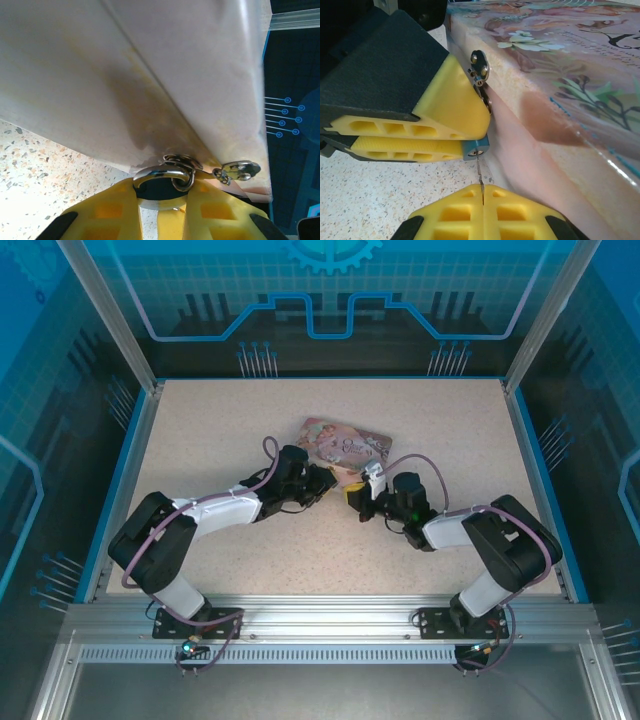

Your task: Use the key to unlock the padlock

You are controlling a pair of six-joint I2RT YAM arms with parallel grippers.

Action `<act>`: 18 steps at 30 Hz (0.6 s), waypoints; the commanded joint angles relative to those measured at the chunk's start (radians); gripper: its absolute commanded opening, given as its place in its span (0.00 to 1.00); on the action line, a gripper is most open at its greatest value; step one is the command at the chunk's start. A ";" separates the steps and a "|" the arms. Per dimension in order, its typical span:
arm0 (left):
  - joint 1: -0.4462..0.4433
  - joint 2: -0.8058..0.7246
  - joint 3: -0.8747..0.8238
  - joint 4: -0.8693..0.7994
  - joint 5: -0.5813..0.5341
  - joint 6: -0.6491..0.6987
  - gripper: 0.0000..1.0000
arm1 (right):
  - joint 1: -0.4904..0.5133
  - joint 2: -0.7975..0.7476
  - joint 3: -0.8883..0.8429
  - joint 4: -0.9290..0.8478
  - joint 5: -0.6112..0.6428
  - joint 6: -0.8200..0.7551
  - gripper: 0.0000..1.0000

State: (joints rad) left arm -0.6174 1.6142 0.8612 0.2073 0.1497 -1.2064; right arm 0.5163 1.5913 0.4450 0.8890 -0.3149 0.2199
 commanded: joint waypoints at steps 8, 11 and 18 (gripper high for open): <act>-0.018 -0.035 0.001 0.006 0.077 0.035 0.07 | -0.016 -0.031 0.021 0.101 -0.092 0.026 0.00; -0.019 -0.043 -0.001 -0.011 0.077 0.053 0.06 | -0.024 -0.030 0.022 0.102 -0.095 0.030 0.00; -0.019 -0.048 -0.010 -0.001 0.084 0.048 0.06 | -0.027 -0.006 0.037 0.120 -0.108 0.052 0.00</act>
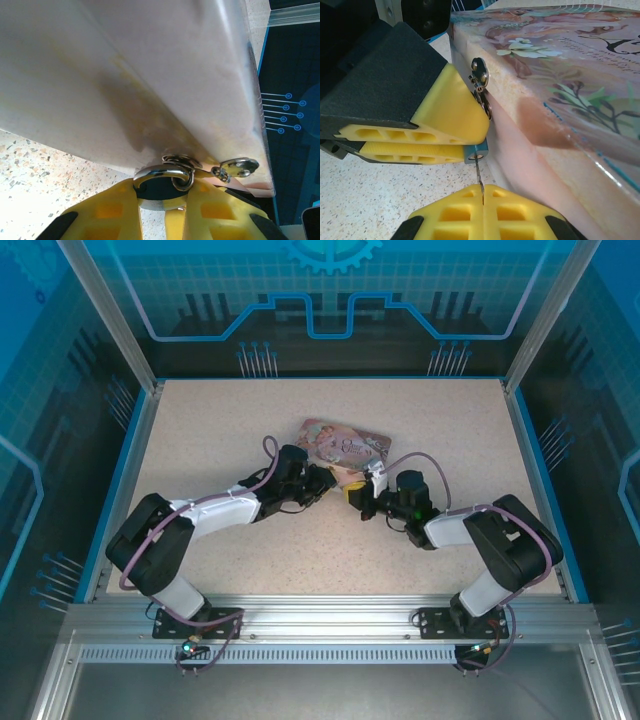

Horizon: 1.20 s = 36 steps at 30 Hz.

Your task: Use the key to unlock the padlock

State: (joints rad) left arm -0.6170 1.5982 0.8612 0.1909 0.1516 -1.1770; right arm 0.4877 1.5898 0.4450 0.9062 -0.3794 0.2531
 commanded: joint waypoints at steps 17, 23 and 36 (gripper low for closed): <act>-0.022 -0.039 -0.021 0.096 0.117 -0.058 0.06 | 0.005 0.061 0.067 0.163 -0.036 0.033 0.00; -0.022 -0.047 -0.023 0.081 0.112 -0.062 0.06 | -0.018 0.036 0.057 0.165 -0.045 0.021 0.00; -0.019 -0.038 -0.021 0.079 0.111 -0.053 0.06 | -0.053 0.033 0.030 0.224 -0.125 0.069 0.00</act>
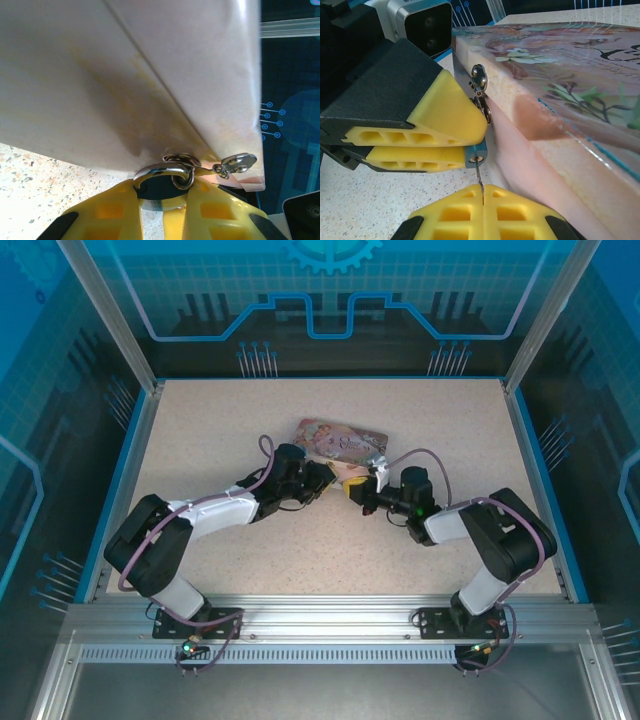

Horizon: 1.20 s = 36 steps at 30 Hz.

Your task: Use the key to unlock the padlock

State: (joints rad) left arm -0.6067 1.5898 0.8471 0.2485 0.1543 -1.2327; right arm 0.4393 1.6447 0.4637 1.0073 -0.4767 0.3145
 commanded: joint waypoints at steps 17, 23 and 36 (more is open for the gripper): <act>-0.031 -0.008 0.005 0.044 0.117 -0.003 0.06 | 0.061 0.041 0.086 0.014 0.050 -0.076 0.00; -0.032 -0.025 -0.001 0.042 0.121 -0.007 0.06 | 0.056 0.073 0.102 0.016 0.045 -0.085 0.00; -0.031 -0.060 -0.022 -0.001 0.110 0.029 0.06 | -0.004 0.104 0.110 0.114 -0.072 -0.010 0.00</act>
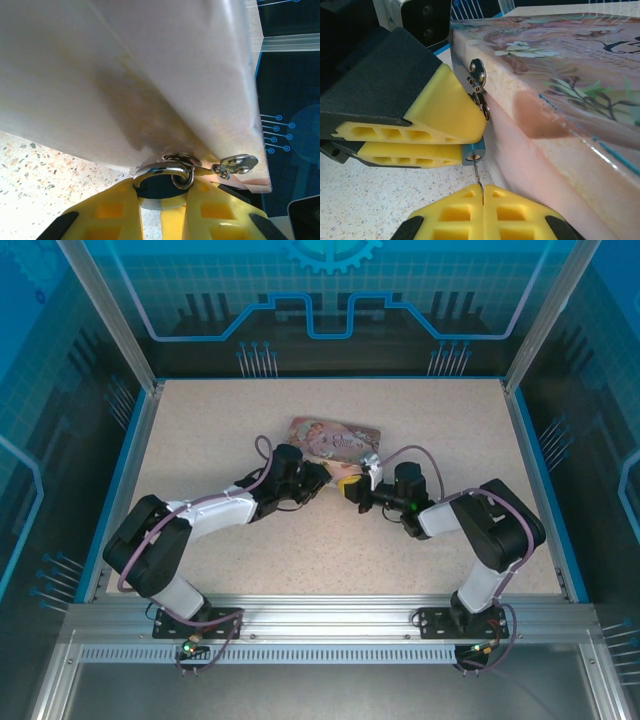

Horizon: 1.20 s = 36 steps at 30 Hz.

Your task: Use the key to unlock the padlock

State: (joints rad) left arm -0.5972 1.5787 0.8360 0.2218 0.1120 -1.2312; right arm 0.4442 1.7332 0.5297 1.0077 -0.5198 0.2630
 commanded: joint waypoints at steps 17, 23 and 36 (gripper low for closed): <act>-0.038 -0.038 -0.011 0.053 0.168 0.016 0.06 | -0.006 0.018 0.073 0.021 0.006 0.000 0.00; -0.039 -0.042 -0.006 0.048 0.172 0.017 0.06 | 0.010 0.073 0.103 0.019 0.036 -0.002 0.00; -0.036 -0.037 -0.025 0.068 0.159 0.002 0.06 | -0.043 0.052 0.039 0.184 -0.045 0.113 0.00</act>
State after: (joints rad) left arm -0.5842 1.5707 0.8268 0.2436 0.0948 -1.2324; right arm 0.4240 1.7885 0.5694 1.0653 -0.5819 0.3218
